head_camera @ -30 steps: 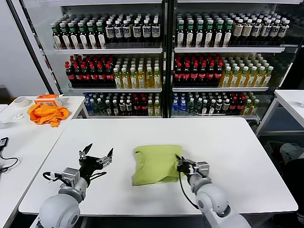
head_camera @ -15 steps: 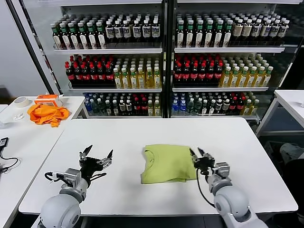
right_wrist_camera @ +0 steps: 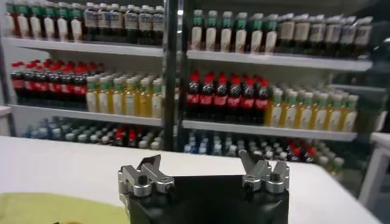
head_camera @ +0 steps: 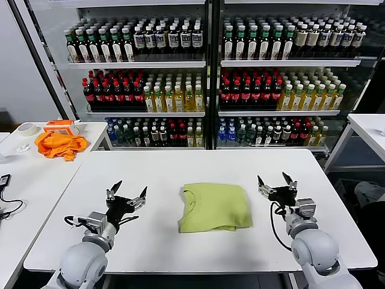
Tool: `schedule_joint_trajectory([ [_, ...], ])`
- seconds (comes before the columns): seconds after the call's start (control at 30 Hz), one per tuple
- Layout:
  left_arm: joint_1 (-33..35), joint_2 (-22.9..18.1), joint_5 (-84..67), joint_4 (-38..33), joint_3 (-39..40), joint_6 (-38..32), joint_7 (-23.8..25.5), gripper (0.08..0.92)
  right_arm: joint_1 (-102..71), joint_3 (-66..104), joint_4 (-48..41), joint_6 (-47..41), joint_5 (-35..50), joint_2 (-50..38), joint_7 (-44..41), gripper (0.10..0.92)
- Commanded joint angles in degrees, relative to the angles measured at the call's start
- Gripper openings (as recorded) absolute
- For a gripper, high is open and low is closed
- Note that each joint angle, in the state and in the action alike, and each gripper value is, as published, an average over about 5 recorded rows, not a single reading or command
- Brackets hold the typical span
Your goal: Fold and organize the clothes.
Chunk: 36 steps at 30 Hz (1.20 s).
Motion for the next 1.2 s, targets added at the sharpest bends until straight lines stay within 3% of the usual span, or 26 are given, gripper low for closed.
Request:
schedule_joint_trajectory([
  [0.03, -3.36, -1.48, 1.20, 8.58, 1.31, -15.41, 5.42, 0.823, 0.38, 3.80, -7.06, 9.13, -8.48, -0.10, -2.27, 0.817],
  [1.2, -7.96, -2.45, 6.98, 11.79, 5.04, -18.00, 8.45, 0.823, 0.78, 5.51, -8.53, 9.92, -10.79, 0.60, -3.22, 0.823],
])
